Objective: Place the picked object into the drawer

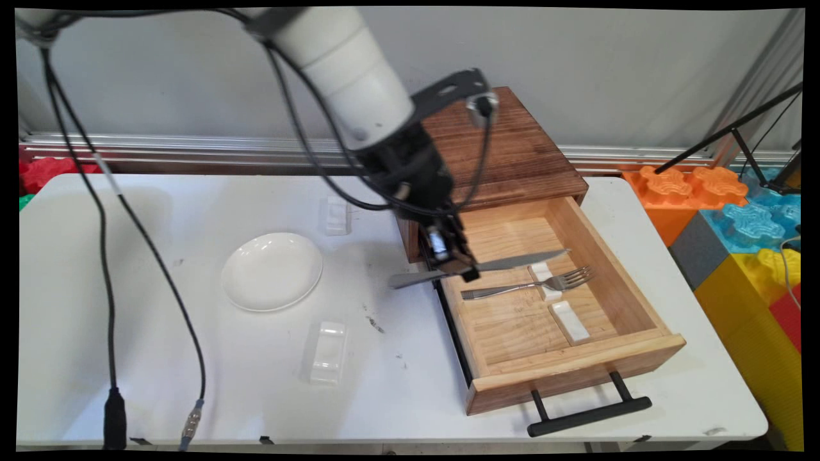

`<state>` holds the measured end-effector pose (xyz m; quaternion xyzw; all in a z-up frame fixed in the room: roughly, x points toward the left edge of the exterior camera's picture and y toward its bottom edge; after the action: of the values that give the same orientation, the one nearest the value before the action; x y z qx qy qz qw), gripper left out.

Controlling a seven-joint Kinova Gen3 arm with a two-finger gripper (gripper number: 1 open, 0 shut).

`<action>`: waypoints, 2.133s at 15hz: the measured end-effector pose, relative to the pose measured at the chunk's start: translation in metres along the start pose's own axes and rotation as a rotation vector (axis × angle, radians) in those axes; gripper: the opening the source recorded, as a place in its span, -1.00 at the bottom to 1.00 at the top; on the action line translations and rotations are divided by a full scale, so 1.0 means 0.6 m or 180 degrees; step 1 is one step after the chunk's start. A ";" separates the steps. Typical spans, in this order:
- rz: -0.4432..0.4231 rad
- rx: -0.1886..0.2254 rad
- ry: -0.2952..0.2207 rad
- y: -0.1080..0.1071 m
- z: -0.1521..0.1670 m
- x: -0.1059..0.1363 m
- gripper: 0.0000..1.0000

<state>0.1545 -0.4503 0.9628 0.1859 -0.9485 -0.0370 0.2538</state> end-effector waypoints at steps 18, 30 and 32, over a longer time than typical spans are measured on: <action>-0.0156 0.0130 0.0139 -0.041 0.227 0.110 -1.00; -0.0252 0.0165 0.0101 -0.055 0.330 0.092 -1.00; -0.0264 0.0177 0.0102 -0.057 0.340 0.091 -1.00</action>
<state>0.0212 -0.5070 0.8054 0.2326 -0.9365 -0.0182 0.2619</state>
